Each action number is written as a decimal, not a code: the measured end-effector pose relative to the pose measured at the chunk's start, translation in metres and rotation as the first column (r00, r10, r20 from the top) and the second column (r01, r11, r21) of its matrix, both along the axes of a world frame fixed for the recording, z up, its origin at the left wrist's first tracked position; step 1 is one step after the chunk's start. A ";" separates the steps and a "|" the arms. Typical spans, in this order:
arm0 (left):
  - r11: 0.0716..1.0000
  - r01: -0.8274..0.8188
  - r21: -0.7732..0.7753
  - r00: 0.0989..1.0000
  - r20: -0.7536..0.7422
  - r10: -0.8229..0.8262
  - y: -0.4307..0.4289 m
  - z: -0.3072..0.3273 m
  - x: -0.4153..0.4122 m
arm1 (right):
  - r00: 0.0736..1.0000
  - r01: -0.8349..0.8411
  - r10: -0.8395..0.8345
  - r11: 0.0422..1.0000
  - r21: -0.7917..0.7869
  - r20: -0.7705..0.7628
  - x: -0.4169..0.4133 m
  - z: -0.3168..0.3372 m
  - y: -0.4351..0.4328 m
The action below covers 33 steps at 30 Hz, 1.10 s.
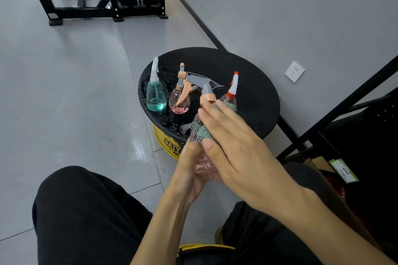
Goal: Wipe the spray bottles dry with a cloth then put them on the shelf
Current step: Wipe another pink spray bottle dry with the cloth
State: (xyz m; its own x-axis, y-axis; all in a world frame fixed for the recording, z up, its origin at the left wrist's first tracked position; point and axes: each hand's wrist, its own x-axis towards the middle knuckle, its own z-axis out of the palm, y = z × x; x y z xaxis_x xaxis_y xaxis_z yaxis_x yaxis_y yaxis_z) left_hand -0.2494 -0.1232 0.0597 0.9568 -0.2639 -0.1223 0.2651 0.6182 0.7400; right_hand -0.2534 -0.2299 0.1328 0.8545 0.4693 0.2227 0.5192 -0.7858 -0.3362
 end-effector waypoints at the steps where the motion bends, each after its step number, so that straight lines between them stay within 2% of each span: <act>1: 1.000 0.002 -0.001 1.000 -0.001 -0.002 0.000 0.000 0.000 | 1.000 0.001 -0.001 1.000 0.001 0.016 0.001 0.000 0.000; 5: 0.999 0.031 0.016 0.999 0.007 -0.031 -0.002 0.001 0.001 | 0.998 0.068 -0.068 0.994 0.081 0.001 0.025 0.000 -0.006; 9: 1.000 0.030 -0.005 0.999 0.031 -0.030 -0.003 0.003 0.001 | 0.988 0.126 -0.103 0.969 0.213 -0.116 0.035 -0.004 -0.011; 12: 0.999 -0.002 -0.054 1.000 -0.013 0.001 -0.003 0.003 0.002 | 0.993 0.085 -0.065 0.973 0.214 -0.099 0.016 -0.006 -0.005; 14: 0.991 -0.049 -0.123 0.998 -0.056 0.043 -0.002 0.004 0.001 | 0.999 0.048 -0.044 0.980 0.191 -0.030 0.001 -0.010 0.001; 17: 0.989 -0.060 -0.134 0.997 -0.061 0.052 -0.001 0.004 0.001 | 1.000 0.025 -0.027 0.989 0.146 0.013 -0.003 -0.011 0.001; 21: 0.998 -0.018 -0.052 1.000 -0.003 0.018 -0.002 0.002 0.003 | 0.992 0.095 -0.073 0.967 0.238 -0.101 0.022 -0.003 -0.007; 24: 0.998 -0.022 -0.052 1.000 0.008 0.022 -0.001 0.001 0.004 | 0.984 0.146 -0.107 0.944 0.294 -0.145 0.026 -0.002 -0.009; 29: 0.976 -0.099 -0.192 0.993 -0.084 0.085 0.002 -0.002 0.006 | 0.998 0.028 -0.035 0.986 0.162 0.043 -0.013 -0.021 0.003; 33: 0.977 -0.112 -0.182 0.987 -0.137 0.087 0.006 -0.004 0.009 | 0.995 0.002 -0.013 0.995 0.101 0.103 -0.013 -0.027 0.007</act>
